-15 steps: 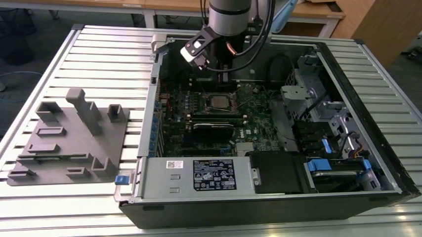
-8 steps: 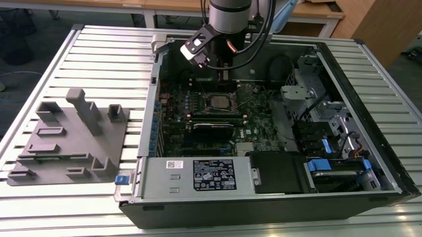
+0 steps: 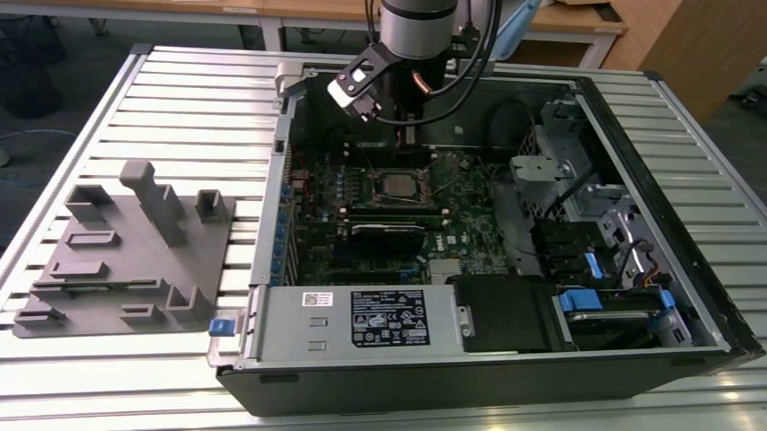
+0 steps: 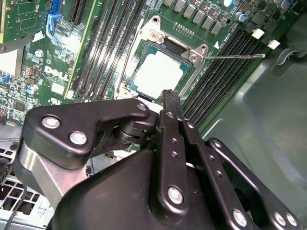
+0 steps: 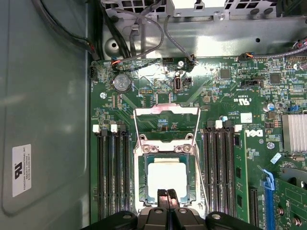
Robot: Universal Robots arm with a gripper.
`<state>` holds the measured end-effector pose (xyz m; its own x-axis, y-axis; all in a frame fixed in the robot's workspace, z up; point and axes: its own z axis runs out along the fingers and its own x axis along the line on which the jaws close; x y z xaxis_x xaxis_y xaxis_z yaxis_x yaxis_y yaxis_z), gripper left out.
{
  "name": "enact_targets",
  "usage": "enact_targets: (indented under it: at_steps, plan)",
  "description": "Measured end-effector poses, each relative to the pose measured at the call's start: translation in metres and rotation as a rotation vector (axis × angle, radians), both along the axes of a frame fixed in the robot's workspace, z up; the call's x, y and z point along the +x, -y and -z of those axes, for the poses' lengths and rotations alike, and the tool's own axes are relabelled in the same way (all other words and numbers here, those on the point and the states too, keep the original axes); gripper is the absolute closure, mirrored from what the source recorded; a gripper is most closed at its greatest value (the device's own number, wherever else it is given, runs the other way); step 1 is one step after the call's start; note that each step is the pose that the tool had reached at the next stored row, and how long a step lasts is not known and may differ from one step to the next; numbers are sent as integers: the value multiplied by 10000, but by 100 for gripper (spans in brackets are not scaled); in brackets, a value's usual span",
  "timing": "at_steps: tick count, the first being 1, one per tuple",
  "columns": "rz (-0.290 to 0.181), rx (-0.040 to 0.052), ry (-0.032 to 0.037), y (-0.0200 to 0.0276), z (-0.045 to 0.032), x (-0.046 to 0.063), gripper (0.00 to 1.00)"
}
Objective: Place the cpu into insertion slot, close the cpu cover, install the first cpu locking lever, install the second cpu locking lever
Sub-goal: 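Close the cpu cover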
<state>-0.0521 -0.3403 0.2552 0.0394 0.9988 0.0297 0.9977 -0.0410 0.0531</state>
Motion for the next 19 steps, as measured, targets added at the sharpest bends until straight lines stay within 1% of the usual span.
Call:
enact_targets:
  at_steps: [10, 16, 19]
  plan:
    - [0, 2, 2, 0, -23, 1, 89]
    - [0, 0, 0, 0, -24, 59, 89]
    - [0, 1, 0, 0, -24, 71, 89]
